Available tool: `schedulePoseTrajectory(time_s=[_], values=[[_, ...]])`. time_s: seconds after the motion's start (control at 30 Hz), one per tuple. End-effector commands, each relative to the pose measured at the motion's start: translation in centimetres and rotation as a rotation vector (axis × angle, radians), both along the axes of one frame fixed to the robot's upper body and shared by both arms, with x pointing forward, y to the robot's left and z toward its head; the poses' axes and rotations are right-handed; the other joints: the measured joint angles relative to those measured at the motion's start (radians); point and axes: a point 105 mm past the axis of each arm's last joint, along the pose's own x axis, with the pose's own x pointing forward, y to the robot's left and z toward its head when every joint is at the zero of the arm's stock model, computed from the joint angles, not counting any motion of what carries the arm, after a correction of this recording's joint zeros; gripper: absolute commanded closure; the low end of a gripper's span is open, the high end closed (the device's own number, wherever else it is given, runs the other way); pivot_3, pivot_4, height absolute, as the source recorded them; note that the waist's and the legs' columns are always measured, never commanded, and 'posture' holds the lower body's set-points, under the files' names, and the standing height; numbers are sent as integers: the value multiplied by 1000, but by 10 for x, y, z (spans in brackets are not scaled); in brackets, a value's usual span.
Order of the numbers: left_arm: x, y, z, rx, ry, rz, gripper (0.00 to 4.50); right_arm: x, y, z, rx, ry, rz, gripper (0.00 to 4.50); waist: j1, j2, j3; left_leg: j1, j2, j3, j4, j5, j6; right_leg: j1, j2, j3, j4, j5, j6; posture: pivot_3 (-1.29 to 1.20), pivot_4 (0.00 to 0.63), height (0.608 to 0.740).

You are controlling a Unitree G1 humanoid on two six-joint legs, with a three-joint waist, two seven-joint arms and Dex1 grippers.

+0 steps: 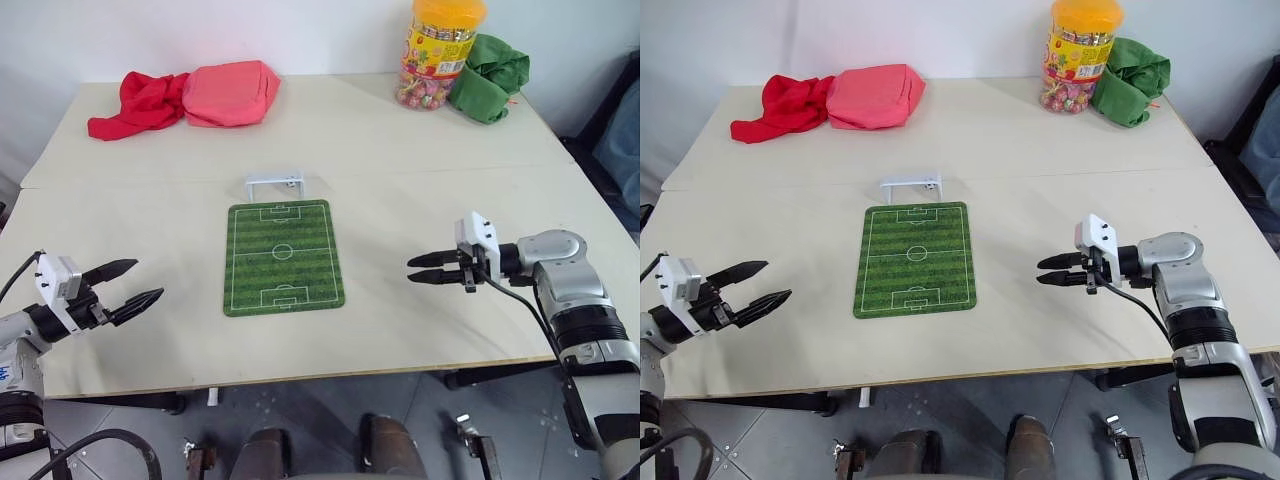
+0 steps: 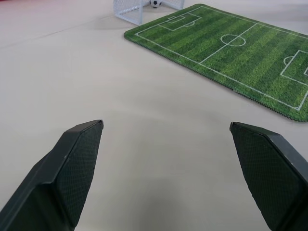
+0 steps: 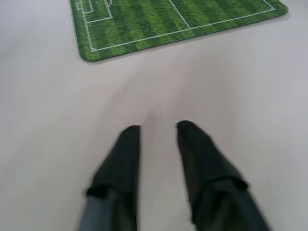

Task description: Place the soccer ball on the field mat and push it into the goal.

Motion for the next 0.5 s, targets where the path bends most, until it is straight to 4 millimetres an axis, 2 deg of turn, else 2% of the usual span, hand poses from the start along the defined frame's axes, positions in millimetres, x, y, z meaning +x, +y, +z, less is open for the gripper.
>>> schedulePoseTrajectory(time_s=[0.03,0.23,0.5], values=[[-8,17,12,18,-27,38,0,8,-15,23,40,-102,-32,2113,0,0,0,0,0,0,0,0,0,0,0,0,0,0,0,0,150,740],[-8,27,21,15,-52,94,0,28,-22,34,103,-180,-164,22,1,0,0,0,0,0,0,0,0,0,0,0,0,0,0,0,150,740],[-11,31,24,-24,-70,125,0,35,-31,33,81,-234,-251,22,1,0,0,0,0,0,0,0,0,0,0,0,0,0,0,0,150,740]])
